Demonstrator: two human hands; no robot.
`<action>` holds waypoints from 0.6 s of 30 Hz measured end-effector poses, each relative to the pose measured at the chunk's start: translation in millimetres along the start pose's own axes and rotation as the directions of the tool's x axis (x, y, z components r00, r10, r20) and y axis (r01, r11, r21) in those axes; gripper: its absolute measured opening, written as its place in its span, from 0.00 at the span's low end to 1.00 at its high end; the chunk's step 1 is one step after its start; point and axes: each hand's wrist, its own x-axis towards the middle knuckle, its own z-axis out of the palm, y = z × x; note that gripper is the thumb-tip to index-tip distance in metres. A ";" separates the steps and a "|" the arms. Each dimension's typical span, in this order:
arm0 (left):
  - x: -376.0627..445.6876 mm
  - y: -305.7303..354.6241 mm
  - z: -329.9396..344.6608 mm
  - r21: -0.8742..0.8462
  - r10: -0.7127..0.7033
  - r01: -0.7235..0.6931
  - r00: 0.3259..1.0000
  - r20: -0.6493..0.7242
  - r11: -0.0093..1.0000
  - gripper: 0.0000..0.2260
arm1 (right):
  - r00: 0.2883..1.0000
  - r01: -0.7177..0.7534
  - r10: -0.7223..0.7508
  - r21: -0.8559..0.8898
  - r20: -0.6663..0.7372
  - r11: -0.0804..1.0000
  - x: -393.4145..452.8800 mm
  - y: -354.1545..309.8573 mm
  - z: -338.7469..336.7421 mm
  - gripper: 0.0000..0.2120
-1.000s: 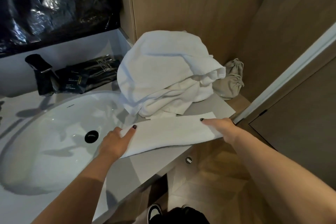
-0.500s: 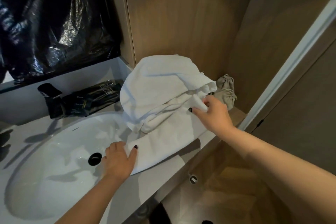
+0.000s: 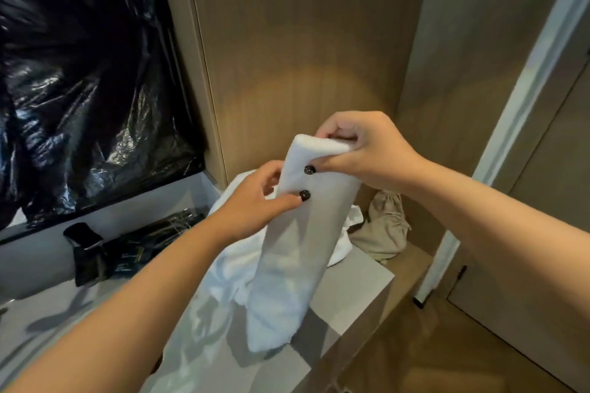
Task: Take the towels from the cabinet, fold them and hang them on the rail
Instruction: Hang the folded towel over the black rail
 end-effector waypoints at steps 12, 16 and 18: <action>115.1 134.5 120.0 -0.347 0.095 -0.157 0.977 -0.190 0.925 0.12 | 0.926 0.041 -0.021 0.046 -0.377 0.998 5.8 54.3 -181.5 0.17; 155.7 178.2 155.6 -0.427 0.108 -0.228 0.952 -0.287 0.875 0.08 | 0.894 -0.138 0.240 0.278 -0.379 0.951 -17.6 100.1 -213.2 0.19; 177.2 205.9 175.8 -0.456 0.120 -0.254 0.946 -0.303 0.853 0.11 | 0.920 -0.213 0.298 0.312 -0.256 0.926 -26.0 117.5 -239.0 0.20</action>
